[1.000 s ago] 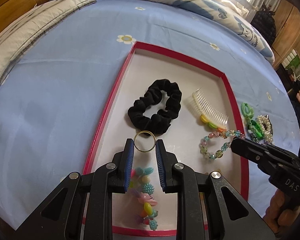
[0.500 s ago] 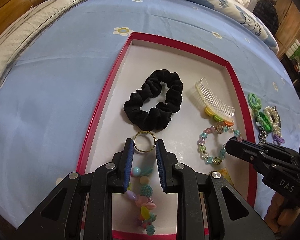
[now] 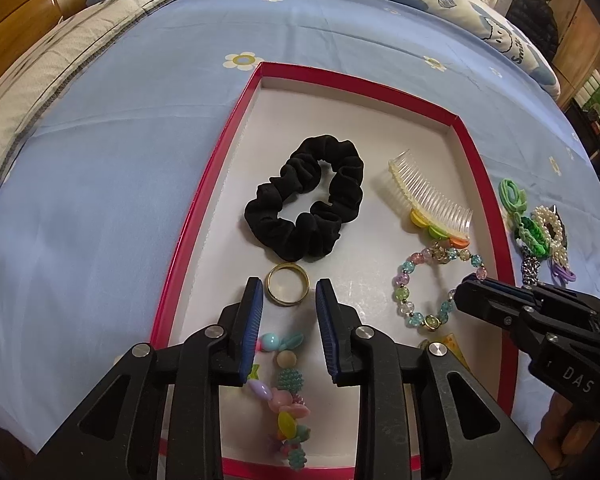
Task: Organize jewelry
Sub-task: 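Carry the ring and crystal bracelet into the red tray while both tools open, then withdraw both open tools from the tray toward the remaining jewelry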
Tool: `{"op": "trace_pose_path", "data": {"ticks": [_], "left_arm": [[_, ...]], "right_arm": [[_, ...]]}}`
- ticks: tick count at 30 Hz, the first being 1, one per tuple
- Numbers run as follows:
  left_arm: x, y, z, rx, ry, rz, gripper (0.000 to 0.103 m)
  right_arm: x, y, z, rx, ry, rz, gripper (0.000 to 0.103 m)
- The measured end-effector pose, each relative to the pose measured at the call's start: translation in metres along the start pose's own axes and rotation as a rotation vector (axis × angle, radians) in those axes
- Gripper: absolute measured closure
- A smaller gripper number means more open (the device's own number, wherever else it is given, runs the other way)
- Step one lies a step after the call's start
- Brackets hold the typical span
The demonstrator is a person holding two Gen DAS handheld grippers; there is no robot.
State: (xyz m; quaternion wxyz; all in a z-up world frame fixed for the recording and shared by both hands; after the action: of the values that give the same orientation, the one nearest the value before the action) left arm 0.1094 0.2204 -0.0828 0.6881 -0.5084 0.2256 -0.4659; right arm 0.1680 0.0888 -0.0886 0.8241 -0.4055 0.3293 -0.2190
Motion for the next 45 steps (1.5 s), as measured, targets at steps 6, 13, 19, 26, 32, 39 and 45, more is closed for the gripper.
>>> {"op": "trace_pose_path", "data": {"ticks": [6, 13, 19, 26, 32, 39, 45], "left_arm": [[-0.002, -0.01, -0.002, 0.017, -0.019, -0.004, 0.076], [0.001, -0.035, -0.003, 0.059, -0.03, -0.024, 0.071], [0.012, -0.054, -0.011, 0.076, -0.03, -0.061, 0.069], [0.035, -0.066, -0.021, 0.081, -0.001, -0.101, 0.065], [0.059, -0.071, -0.033, 0.066, 0.027, -0.14, 0.063], [0.093, -0.068, -0.046, 0.042, 0.098, -0.167, 0.063], [0.12, -0.065, -0.049, 0.027, 0.143, -0.183, 0.063]], "right_arm": [[-0.001, -0.009, -0.002, 0.009, 0.008, 0.001, 0.087], [-0.005, -0.034, -0.006, 0.057, 0.01, 0.003, 0.075], [-0.005, -0.067, -0.015, 0.111, 0.01, -0.007, 0.074], [0.012, -0.102, -0.038, 0.159, 0.044, -0.056, 0.067], [0.04, -0.129, -0.065, 0.185, 0.109, -0.113, 0.062], [0.075, -0.153, -0.094, 0.203, 0.199, -0.172, 0.059], [0.099, -0.168, -0.105, 0.228, 0.252, -0.215, 0.059]]}}
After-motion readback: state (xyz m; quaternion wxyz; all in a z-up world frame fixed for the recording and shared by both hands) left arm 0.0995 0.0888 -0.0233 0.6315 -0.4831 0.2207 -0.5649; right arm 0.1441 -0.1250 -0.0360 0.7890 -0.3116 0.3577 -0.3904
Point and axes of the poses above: each gripper's, at about its wrist camera, not at the fingertips, and y roughly the way its jaws point, x to its right, z to its top, the point moved 2 cm from there along y, roughly the way its jaws point, and after that the axes turned 10 degrees about -y, right-handed, at the moved point
